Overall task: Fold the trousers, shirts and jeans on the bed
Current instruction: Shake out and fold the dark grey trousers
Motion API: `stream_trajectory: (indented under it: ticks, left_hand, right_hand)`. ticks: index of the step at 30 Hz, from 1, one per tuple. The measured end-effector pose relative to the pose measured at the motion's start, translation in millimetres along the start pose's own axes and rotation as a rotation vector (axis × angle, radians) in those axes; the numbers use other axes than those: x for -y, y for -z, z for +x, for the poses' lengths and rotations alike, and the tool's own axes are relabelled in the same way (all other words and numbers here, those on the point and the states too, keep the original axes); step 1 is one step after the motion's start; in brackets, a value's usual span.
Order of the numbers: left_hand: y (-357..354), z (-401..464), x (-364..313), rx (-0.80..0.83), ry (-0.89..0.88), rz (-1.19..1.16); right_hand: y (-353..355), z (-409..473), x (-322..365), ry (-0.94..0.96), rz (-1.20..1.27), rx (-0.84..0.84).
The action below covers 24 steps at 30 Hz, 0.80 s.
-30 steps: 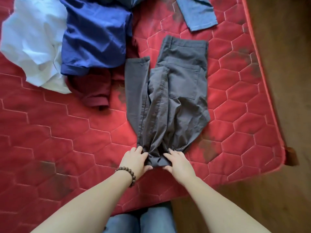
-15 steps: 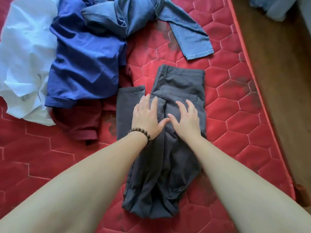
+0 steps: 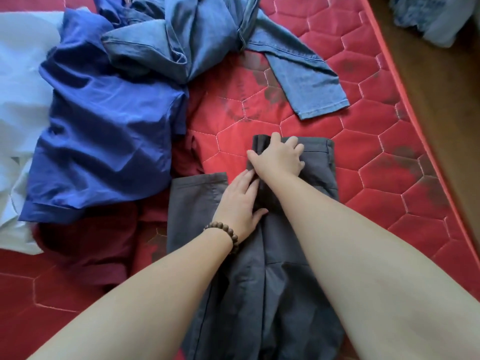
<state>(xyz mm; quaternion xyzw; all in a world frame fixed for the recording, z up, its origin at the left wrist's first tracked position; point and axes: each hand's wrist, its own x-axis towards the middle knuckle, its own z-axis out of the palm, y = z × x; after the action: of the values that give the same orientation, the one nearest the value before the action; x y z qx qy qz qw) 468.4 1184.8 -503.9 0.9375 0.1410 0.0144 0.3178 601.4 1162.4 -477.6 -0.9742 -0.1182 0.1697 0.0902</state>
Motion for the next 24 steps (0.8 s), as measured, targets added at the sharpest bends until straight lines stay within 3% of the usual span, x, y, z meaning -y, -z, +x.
stream_trajectory:
  ticks: [3, 7, 9, 13, 20, 24]
  left_hand:
    - [7.0, -2.8, -7.1, -0.095, -0.004, -0.162]
    - [38.1, 1.3, -37.1, -0.348, 0.326, -0.597]
    - [59.0, 4.8, -55.0, -0.292, 0.402, -0.735]
    - [111.7, -11.2, -97.0, -0.22, 0.309, -0.749]
    - [256.8, -74.1, -173.4, -0.368, 0.094, -0.638]
    - [361.4, -121.4, -203.4, -0.549, 0.09, -0.546]
  right_hand:
    - [2.9, -2.1, -10.4, 0.105, 0.237, 0.006]
    - [31.0, -29.0, -32.7, 0.095, 0.701, 0.116]
    - [53.4, -52.7, -36.8, 0.067, 0.926, 0.198]
    - [111.2, -114.4, -29.6, 0.074, 1.354, 0.363]
    - [252.3, -230.3, -6.7, 0.237, 1.354, 0.17]
    - [359.9, -283.1, -7.3, 0.441, 1.112, -0.083]
